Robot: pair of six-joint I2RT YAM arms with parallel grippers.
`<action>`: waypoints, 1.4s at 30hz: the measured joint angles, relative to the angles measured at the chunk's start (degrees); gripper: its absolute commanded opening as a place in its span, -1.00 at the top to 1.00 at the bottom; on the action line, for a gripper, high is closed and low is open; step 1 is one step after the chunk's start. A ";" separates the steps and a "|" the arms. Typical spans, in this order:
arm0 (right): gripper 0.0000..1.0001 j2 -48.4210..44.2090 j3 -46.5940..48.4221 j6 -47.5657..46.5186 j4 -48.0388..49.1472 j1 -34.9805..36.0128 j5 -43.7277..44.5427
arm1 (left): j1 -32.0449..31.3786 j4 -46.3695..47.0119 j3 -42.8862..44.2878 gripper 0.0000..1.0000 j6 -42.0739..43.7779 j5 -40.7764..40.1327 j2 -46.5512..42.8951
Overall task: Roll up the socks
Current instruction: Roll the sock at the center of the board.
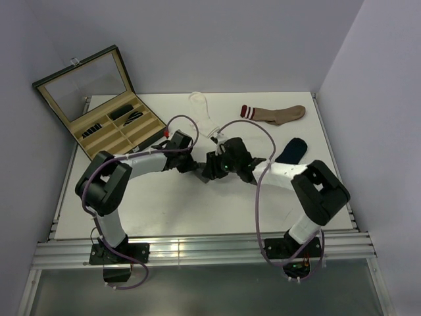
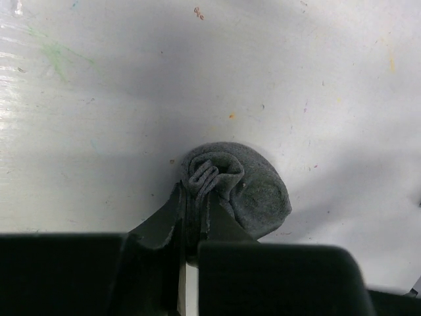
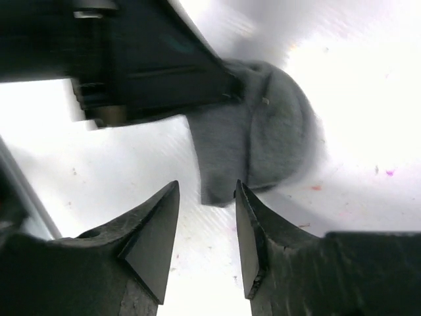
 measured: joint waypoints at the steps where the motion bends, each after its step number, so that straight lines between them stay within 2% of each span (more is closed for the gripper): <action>1: 0.00 -1.27 -0.31 -1.14 0.02 1.33 2.40 | 0.00 -0.37 0.24 0.99 0.20 0.00 0.09; 6: -0.09 -5.57 -2.32 -8.00 1.62 10.29 18.43 | 0.00 -1.90 1.42 0.99 1.38 0.24 0.57; 12: -0.11 -5.07 -2.78 -14.19 2.62 15.61 29.81 | 0.00 -3.65 2.19 0.99 2.36 0.24 0.61; 17: -0.11 -1.29 -2.34 -16.98 3.52 17.66 34.14 | 0.00 -4.42 2.49 0.99 2.67 0.28 0.66; 23: -0.06 2.12 -1.20 -18.82 3.58 18.67 35.04 | 0.00 -4.59 2.69 0.99 2.91 0.55 0.81; 26: 0.12 3.52 -0.17 -19.80 4.00 18.82 35.54 | 0.00 -4.57 2.69 0.99 2.91 0.63 0.83; 27: 0.32 3.78 0.00 -19.98 4.04 18.84 35.67 | 0.00 -4.57 2.69 0.99 2.91 0.66 0.83; 29: 0.59 4.26 0.31 -20.33 4.04 18.93 35.93 | 0.00 -4.55 2.69 0.96 2.91 0.66 0.83; 30: 0.80 4.44 0.39 -20.44 4.04 18.97 35.98 | 0.00 -4.52 2.69 0.93 2.91 0.66 0.83; 33: 1.00 4.50 0.48 -20.24 3.93 18.99 35.76 | 0.00 -4.31 2.58 0.72 2.91 0.61 0.81; 36: 1.00 4.50 0.55 -18.86 3.80 17.79 32.89 | 0.11 -2.99 1.36 0.39 2.80 0.48 0.26; 37: 1.00 4.50 0.63 -18.03 3.72 16.94 31.17 | 0.11 -2.43 0.74 0.17 2.80 0.33 -0.04; 39: 1.00 4.44 0.76 -16.13 3.58 14.75 26.86 | 0.17 -1.16 -0.79 -0.02 2.49 0.02 -0.94; 40: 1.00 4.44 0.87 -15.06 3.54 13.33 24.04 | 0.20 -0.33 -1.81 -0.23 2.27 -0.28 -1.90; 42: 1.00 4.44 0.94 -12.72 3.50 10.14 18.27 | 0.20 0.48 -3.82 -0.39 1.97 -0.94 -4.09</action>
